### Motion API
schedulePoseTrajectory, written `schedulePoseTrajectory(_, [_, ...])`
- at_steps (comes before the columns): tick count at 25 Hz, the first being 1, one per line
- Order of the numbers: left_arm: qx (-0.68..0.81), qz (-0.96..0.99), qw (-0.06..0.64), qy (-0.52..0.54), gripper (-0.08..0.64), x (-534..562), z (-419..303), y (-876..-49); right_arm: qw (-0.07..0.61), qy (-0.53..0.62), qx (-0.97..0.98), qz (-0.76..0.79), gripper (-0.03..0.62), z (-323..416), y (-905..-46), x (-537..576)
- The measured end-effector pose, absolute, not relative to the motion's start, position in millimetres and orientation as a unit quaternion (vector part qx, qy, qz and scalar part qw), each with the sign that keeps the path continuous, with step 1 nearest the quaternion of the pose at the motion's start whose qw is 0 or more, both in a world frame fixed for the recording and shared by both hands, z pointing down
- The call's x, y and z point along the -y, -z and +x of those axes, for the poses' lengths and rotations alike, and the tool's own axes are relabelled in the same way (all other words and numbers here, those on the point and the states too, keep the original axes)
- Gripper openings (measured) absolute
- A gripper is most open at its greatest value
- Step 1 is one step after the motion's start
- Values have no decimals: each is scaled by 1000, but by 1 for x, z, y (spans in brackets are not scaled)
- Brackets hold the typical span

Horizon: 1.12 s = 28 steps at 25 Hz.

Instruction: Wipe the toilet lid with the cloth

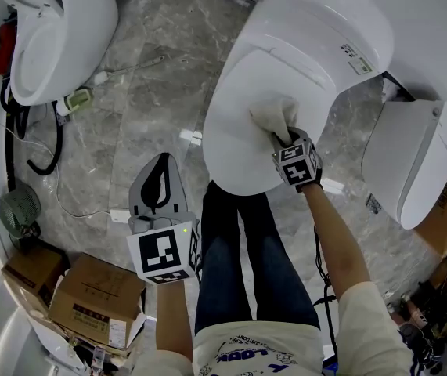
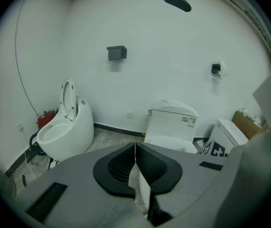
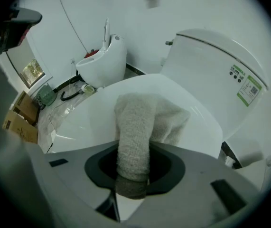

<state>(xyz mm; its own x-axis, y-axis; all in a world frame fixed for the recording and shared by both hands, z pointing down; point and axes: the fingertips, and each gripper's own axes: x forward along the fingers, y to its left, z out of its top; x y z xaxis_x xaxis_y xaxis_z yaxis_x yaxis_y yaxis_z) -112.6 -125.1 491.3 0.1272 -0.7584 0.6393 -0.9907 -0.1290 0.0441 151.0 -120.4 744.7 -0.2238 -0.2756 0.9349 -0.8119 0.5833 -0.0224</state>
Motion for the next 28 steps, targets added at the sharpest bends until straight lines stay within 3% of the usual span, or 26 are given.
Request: schedulePoseTrajectory(28, [619, 708, 241, -239, 9, 85, -129, -492, 522, -286, 762, 256, 95, 56, -761, -72])
